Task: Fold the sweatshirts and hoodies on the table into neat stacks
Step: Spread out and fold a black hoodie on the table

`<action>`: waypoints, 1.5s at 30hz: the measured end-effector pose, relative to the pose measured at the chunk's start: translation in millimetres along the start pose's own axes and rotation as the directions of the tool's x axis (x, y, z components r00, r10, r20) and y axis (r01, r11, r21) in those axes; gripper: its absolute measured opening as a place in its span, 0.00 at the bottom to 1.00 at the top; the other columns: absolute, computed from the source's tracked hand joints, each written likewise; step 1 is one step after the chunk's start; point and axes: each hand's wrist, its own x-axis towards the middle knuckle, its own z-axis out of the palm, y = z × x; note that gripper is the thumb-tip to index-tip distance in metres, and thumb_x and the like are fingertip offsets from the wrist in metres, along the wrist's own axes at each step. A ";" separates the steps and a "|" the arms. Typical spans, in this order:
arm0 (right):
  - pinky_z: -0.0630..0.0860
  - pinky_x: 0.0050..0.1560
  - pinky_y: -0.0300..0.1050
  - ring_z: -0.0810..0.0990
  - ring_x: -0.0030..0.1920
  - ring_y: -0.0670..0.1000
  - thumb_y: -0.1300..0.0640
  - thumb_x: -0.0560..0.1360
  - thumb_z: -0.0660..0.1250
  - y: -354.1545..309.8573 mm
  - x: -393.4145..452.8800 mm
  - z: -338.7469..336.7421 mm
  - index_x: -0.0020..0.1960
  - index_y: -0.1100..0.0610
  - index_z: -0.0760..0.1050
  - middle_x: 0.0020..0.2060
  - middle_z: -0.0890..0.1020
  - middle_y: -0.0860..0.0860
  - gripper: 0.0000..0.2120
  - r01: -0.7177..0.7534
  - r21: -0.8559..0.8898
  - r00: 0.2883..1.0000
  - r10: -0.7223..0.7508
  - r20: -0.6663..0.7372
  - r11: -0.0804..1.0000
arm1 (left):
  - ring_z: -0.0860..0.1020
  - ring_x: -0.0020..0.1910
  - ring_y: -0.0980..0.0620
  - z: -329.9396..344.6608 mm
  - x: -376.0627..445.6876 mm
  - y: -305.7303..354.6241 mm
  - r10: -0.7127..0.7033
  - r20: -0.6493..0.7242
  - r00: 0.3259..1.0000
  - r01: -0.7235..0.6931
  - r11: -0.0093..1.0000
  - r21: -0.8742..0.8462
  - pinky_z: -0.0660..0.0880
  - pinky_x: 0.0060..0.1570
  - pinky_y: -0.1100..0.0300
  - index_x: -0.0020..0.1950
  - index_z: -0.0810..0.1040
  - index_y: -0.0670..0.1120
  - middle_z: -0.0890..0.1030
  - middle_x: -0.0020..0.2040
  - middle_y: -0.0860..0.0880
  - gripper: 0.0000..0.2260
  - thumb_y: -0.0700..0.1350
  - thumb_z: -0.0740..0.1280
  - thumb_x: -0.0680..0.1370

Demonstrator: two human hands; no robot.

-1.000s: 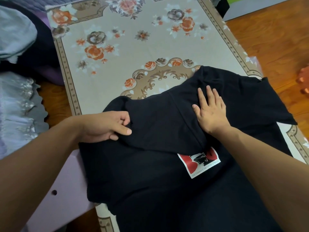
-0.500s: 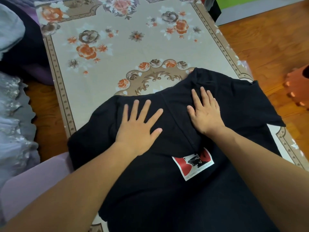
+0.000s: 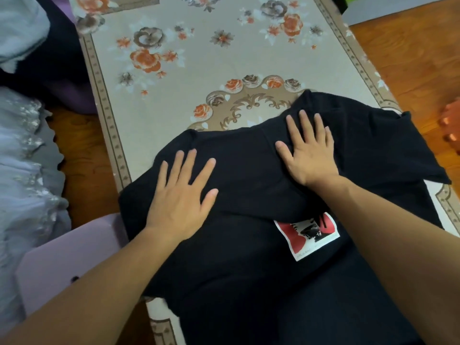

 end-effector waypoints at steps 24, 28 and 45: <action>0.41 0.80 0.59 0.41 0.81 0.58 0.38 0.82 0.42 -128.5 -104.0 35.9 0.83 0.50 0.45 0.82 0.45 0.54 0.33 0.182 -0.070 0.983 -0.181 0.011 0.981 | 0.79 0.64 0.37 47.7 -154.4 -31.0 -0.189 0.887 0.422 0.069 -0.968 -0.239 0.72 0.69 0.40 0.66 0.81 0.46 0.83 0.63 0.41 0.16 0.51 0.62 0.84; 0.38 0.79 0.57 0.36 0.81 0.55 0.34 0.80 0.40 -123.9 -100.2 27.7 0.83 0.47 0.42 0.82 0.41 0.51 0.35 0.186 -0.025 0.977 -0.183 0.107 0.982 | 0.78 0.64 0.37 21.3 -145.3 -49.0 -0.333 0.848 0.413 -0.145 -0.943 -0.300 0.72 0.68 0.38 0.67 0.79 0.44 0.81 0.65 0.40 0.13 0.43 0.65 0.83; 0.39 0.79 0.59 0.34 0.80 0.53 0.37 0.82 0.49 -132.9 -93.1 2.4 0.81 0.42 0.38 0.81 0.36 0.47 0.33 0.115 -0.003 0.938 -0.107 0.329 0.993 | 0.85 0.57 0.44 -42.8 -272.1 -147.4 -0.748 0.614 0.253 -0.419 -0.657 -0.627 0.82 0.57 0.49 0.70 0.78 0.46 0.85 0.59 0.44 0.22 0.37 0.71 0.76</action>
